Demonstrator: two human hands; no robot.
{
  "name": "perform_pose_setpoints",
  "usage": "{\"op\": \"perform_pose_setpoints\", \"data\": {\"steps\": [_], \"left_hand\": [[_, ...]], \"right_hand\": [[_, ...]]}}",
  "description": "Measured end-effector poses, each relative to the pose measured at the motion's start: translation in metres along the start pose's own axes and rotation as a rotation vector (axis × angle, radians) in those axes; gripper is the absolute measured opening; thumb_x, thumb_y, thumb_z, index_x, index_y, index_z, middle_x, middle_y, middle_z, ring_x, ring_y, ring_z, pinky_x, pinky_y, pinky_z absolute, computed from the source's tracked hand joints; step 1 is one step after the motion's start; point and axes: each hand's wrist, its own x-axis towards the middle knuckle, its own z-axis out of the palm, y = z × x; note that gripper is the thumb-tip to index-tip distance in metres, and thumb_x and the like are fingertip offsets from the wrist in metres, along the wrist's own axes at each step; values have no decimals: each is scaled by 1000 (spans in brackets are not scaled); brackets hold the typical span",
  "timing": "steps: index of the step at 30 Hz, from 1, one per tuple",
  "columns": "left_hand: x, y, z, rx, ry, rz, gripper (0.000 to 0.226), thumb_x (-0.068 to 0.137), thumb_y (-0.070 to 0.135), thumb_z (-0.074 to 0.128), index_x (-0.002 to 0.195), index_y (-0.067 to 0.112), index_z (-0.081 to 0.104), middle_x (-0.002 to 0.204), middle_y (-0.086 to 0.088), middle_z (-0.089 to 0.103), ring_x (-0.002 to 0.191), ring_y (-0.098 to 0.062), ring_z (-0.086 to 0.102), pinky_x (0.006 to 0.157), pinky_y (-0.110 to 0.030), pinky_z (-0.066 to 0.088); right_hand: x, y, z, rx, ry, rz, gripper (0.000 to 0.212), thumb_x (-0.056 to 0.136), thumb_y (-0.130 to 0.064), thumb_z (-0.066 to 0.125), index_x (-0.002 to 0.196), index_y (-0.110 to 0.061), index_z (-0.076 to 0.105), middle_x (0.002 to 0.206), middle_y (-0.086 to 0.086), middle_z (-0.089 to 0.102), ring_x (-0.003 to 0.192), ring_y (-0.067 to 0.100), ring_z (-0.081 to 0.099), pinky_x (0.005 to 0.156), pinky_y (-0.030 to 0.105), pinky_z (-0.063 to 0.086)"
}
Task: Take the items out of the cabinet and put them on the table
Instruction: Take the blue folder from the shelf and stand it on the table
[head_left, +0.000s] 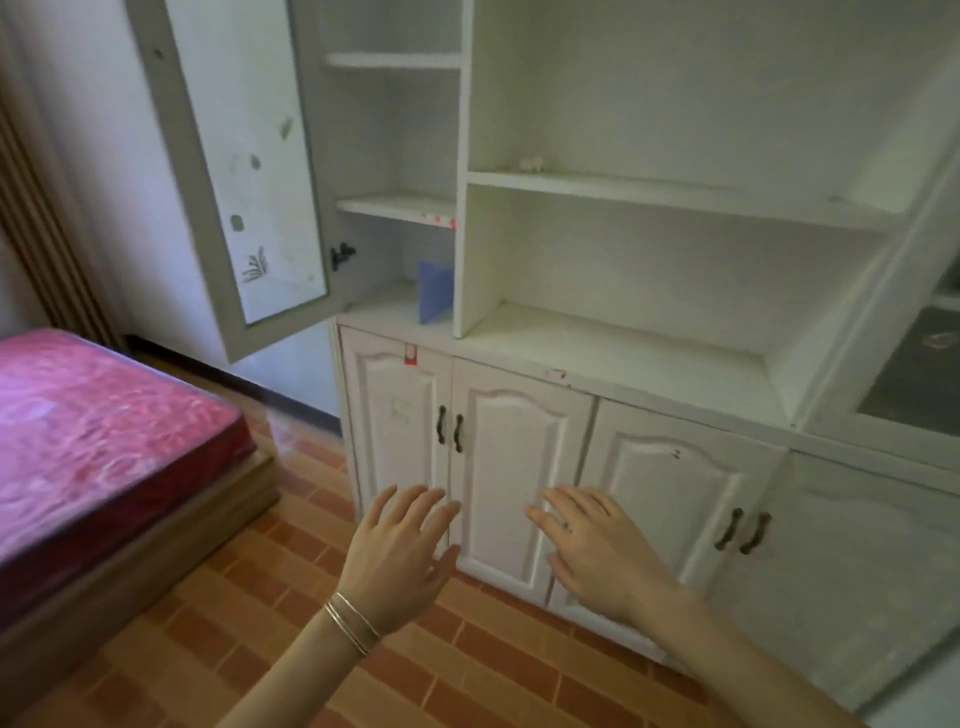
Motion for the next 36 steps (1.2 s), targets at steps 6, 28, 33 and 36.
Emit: {"op": "perform_pose_setpoints", "data": {"steps": [6, 28, 33, 36], "left_hand": [[-3, -114, -23, 53, 11, -46, 46, 85, 45, 39, 118, 22, 62, 116, 0, 64, 108, -22, 60, 92, -45, 49], [133, -284, 26, 27, 92, -30, 45, 87, 46, 38, 119, 23, 61, 115, 2, 65, 109, -21, 60, 93, -44, 49], [205, -321, 43, 64, 99, -33, 46, 87, 46, 36, 119, 24, 61, 115, 2, 65, 109, -20, 61, 93, -44, 49], [241, -335, 57, 64, 112, -52, 45, 87, 46, 38, 118, 23, 61, 114, 2, 65, 108, -21, 60, 92, -42, 49]], "right_hand": [[108, -63, 12, 41, 67, -66, 59, 61, -33, 79, 116, -20, 63, 117, 7, 64, 105, 24, 61, 86, 40, 51], [317, -32, 93, 18, 151, -91, 56, 63, -32, 78, 115, -20, 62, 114, 5, 64, 104, 23, 61, 84, 38, 52], [390, 18, 114, 13, 177, -62, 58, 55, -33, 82, 109, -20, 66, 111, 5, 66, 99, 22, 64, 81, 35, 53], [427, 41, 132, -5, 189, -96, 57, 56, -31, 80, 110, -20, 66, 112, 5, 66, 100, 23, 63, 81, 35, 53]]}}
